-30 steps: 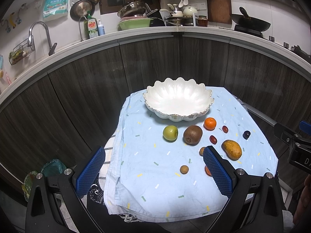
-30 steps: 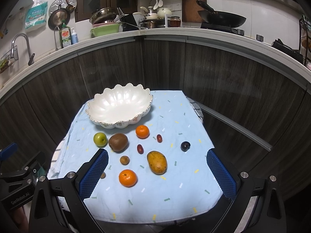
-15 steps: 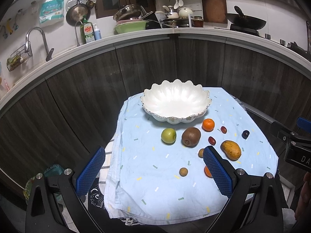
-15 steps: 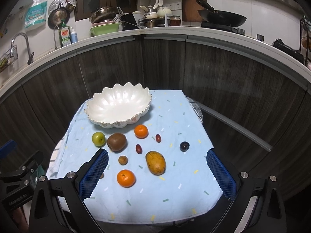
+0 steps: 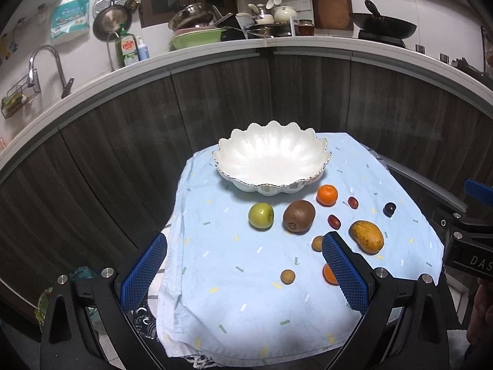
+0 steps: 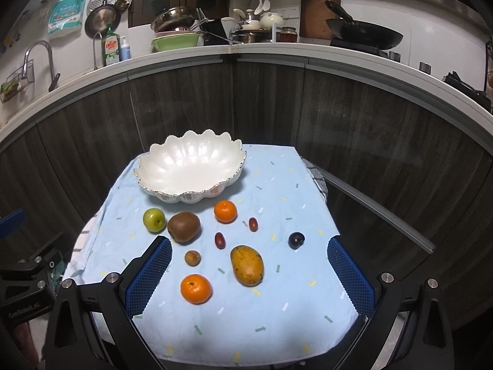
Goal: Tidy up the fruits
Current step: 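Close the right tool on the yellow mango while the left tool closes on the small brown fruit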
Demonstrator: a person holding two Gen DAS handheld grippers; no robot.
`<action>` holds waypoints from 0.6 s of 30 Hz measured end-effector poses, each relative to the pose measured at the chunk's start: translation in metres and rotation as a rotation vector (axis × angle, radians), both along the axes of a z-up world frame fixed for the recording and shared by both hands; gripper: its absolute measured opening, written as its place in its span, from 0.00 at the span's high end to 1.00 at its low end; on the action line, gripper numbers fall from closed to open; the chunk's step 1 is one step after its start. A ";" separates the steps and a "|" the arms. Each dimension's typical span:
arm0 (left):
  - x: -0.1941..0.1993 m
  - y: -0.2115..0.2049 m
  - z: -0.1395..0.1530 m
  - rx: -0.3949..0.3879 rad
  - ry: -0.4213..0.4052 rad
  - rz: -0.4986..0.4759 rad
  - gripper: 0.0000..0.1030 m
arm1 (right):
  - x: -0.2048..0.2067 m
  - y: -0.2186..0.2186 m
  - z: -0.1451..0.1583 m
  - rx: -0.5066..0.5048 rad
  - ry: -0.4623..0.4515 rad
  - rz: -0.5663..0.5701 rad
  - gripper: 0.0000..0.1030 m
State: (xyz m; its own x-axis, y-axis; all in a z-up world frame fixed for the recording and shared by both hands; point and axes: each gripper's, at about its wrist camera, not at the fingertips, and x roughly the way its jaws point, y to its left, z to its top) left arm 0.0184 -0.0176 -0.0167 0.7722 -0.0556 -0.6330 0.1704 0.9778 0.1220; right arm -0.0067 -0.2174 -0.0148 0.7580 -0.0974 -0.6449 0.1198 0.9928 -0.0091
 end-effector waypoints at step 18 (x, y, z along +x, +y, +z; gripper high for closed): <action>0.029 -0.020 -0.049 0.078 0.067 -0.044 0.04 | 0.029 -0.001 -0.047 -0.010 0.070 0.074 0.01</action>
State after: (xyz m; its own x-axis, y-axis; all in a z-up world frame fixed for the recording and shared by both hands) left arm 0.0474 -0.0375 -0.0660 0.7258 -0.0366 -0.6869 0.2230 0.9572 0.1847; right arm 0.0222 -0.2186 -0.0620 0.7162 -0.0491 -0.6962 0.0444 0.9987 -0.0247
